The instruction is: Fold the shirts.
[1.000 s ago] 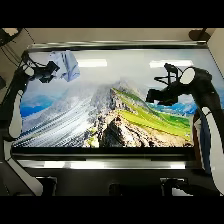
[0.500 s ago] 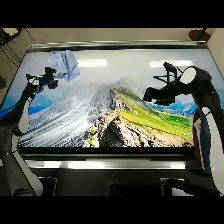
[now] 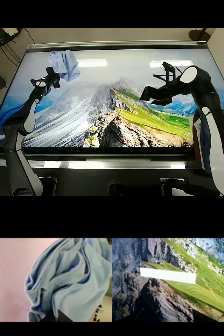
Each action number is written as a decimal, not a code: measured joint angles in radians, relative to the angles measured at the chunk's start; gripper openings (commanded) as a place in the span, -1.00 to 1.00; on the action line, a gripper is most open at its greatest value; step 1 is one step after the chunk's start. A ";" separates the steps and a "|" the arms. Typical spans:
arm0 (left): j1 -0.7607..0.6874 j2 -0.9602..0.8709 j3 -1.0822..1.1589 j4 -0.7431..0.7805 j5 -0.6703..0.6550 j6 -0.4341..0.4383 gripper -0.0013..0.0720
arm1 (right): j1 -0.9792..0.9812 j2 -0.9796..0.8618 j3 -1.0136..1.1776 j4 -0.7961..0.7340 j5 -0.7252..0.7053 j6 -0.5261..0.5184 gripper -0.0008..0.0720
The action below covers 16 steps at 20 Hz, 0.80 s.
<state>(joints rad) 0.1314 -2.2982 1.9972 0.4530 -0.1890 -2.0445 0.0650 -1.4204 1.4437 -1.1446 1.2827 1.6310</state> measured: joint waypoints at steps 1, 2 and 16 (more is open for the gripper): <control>0.002 0.000 0.000 -0.005 -0.004 -0.001 -0.86 | 0.000 0.000 0.000 0.002 0.000 0.000 0.87; 0.004 0.006 -0.001 -0.007 -0.011 0.001 -0.86 | 0.000 0.000 0.000 0.004 0.000 0.000 0.87; -0.132 0.808 -0.001 0.231 -0.527 0.808 -0.86 | -0.001 0.143 0.145 -0.104 -0.041 0.000 0.86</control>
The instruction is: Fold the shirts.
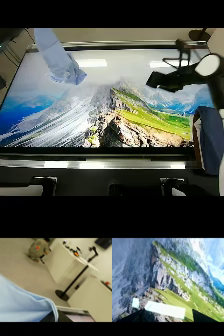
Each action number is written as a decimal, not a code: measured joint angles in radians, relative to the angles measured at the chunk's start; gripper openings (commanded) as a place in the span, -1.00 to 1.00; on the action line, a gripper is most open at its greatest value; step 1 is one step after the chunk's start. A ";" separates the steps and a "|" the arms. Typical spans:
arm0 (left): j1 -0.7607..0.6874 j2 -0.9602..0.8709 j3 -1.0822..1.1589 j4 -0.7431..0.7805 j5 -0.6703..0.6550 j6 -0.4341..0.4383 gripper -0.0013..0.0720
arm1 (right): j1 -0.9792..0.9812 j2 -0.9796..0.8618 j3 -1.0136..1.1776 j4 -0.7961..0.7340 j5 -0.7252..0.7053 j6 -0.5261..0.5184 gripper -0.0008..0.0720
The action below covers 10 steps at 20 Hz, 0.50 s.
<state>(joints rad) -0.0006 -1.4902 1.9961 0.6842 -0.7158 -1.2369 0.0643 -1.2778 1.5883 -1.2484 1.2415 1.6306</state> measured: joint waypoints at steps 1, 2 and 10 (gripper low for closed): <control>-0.044 0.059 0.000 0.055 -0.081 0.000 -0.86 | 0.000 0.046 0.026 -0.046 -0.005 0.005 0.86; -0.090 0.102 0.000 0.100 -0.153 -0.007 -0.86 | 0.000 0.093 0.048 -0.091 -0.018 0.018 0.86; -0.583 0.151 -0.172 0.246 -0.310 -0.085 -0.86 | 0.000 0.469 0.108 -0.429 -0.177 0.101 0.67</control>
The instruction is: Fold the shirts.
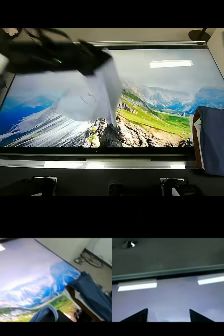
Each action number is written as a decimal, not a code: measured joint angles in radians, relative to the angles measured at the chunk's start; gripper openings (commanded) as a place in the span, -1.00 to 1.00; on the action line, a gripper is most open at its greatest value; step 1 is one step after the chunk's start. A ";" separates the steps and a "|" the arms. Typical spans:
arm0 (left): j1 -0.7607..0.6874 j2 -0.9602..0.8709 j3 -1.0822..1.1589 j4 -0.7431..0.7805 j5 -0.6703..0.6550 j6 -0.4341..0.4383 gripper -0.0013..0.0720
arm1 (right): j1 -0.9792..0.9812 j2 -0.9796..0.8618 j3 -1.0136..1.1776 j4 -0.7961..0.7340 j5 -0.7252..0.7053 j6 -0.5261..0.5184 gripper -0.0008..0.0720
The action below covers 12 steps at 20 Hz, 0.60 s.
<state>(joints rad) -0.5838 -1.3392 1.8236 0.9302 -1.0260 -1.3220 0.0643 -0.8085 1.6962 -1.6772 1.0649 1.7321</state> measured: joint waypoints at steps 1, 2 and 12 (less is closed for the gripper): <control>-0.059 -0.027 -0.043 0.007 0.027 -0.007 -0.84 | 0.000 0.024 0.001 -0.023 -0.006 0.002 0.68; -0.105 -0.059 -0.075 0.010 0.053 -0.023 -0.31 | 0.000 0.041 0.002 -0.040 -0.005 0.004 0.71; 0.191 -0.187 -0.101 0.196 -0.145 -0.205 1.00 | 0.000 -0.159 -0.134 0.056 0.424 -0.056 0.92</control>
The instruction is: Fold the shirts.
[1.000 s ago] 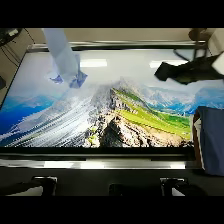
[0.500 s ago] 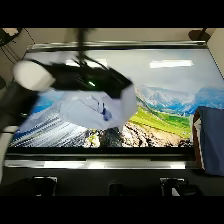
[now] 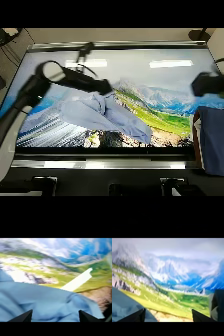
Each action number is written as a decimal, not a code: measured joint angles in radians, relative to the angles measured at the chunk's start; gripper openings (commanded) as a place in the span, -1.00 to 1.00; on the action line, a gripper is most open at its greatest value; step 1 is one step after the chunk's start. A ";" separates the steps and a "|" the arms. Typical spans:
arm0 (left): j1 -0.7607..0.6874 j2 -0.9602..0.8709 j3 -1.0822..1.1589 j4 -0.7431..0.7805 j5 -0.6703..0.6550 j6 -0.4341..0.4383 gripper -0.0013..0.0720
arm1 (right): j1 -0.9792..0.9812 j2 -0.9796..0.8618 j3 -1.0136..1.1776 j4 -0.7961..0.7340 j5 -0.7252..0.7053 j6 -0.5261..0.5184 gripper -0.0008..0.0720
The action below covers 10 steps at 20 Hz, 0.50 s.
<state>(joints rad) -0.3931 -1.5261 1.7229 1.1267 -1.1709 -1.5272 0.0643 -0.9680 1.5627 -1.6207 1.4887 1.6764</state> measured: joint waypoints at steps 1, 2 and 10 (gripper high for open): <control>0.089 0.001 -0.005 0.044 -0.053 -0.003 1.00 | 0.000 -0.036 -0.039 0.047 0.012 -0.017 0.93; 0.175 0.002 -0.019 0.077 -0.097 -0.007 1.00 | 0.000 -0.073 -0.083 0.100 0.021 -0.031 0.94; 0.533 -0.032 -0.318 0.148 -0.134 0.014 1.00 | 0.002 -0.285 -0.353 0.384 -0.043 -0.131 0.98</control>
<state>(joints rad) 0.1394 -1.5578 1.4048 1.2751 -1.3045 -1.5131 0.0666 -1.2533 1.2095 -1.2366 1.4460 1.5452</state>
